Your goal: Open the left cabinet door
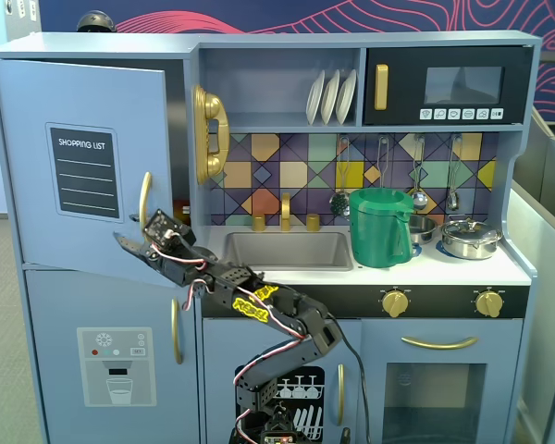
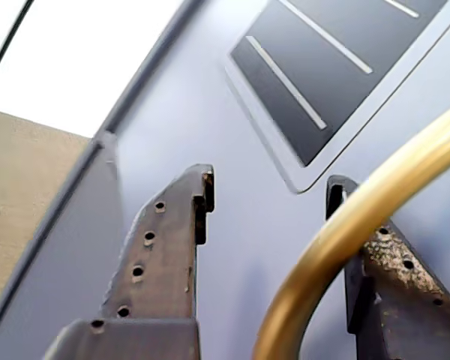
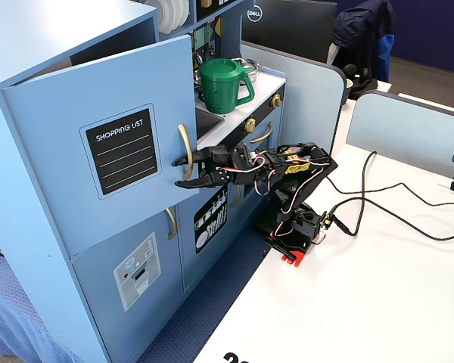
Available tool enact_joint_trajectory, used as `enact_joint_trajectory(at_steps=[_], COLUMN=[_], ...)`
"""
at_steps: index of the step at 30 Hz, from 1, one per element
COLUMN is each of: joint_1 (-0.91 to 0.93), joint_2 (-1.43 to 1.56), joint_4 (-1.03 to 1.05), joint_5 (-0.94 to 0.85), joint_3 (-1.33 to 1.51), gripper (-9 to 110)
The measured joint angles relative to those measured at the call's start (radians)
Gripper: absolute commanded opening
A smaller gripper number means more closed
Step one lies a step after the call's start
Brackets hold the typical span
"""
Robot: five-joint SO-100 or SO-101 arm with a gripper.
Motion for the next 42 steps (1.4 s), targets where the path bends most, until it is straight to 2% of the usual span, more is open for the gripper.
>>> enact_joint_trajectory(at_steps=[19, 26, 33, 42], joint_1=[0.219, 0.385, 0.531, 0.546], joint_2=[0.522, 0.655, 0.554, 0.247], joint_4=[0.356, 0.528, 0.664, 0.489], joint_5=[0.106, 0.241, 0.385, 0.414], joint_3=[0.13, 0.106, 0.003, -0.009], gripper=[9, 9, 8, 8])
